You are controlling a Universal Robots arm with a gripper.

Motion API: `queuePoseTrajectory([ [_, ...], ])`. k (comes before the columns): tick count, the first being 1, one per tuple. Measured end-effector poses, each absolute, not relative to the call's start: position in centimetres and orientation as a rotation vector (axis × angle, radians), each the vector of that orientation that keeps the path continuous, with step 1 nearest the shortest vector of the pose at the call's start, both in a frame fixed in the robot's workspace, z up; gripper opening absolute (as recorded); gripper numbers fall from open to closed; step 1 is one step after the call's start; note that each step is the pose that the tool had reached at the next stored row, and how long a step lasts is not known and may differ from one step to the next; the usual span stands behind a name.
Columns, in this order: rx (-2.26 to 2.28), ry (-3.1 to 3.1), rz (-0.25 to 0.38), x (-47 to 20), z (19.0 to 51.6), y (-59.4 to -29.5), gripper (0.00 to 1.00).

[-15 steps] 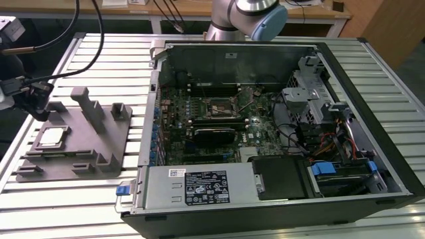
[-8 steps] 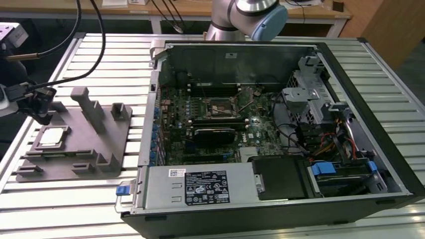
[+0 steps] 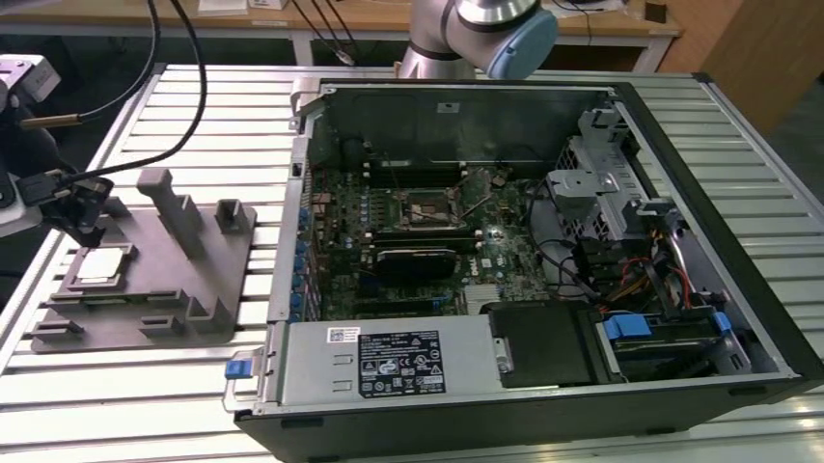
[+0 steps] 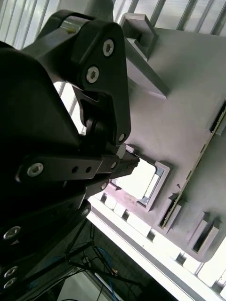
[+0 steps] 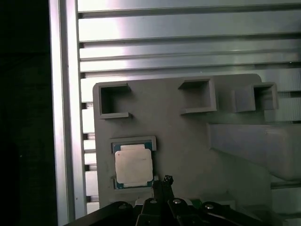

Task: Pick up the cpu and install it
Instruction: 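Pick up the cpu and move it towards the insertion slot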

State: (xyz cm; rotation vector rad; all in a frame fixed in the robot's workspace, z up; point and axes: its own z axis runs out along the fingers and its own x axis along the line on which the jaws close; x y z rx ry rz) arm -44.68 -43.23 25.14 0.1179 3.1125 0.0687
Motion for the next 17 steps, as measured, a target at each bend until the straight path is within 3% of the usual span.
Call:
queuePoseTrajectory([
  [17,0.118,3.113,0.069,-45.8,22.6,-43.2,0.11],
])
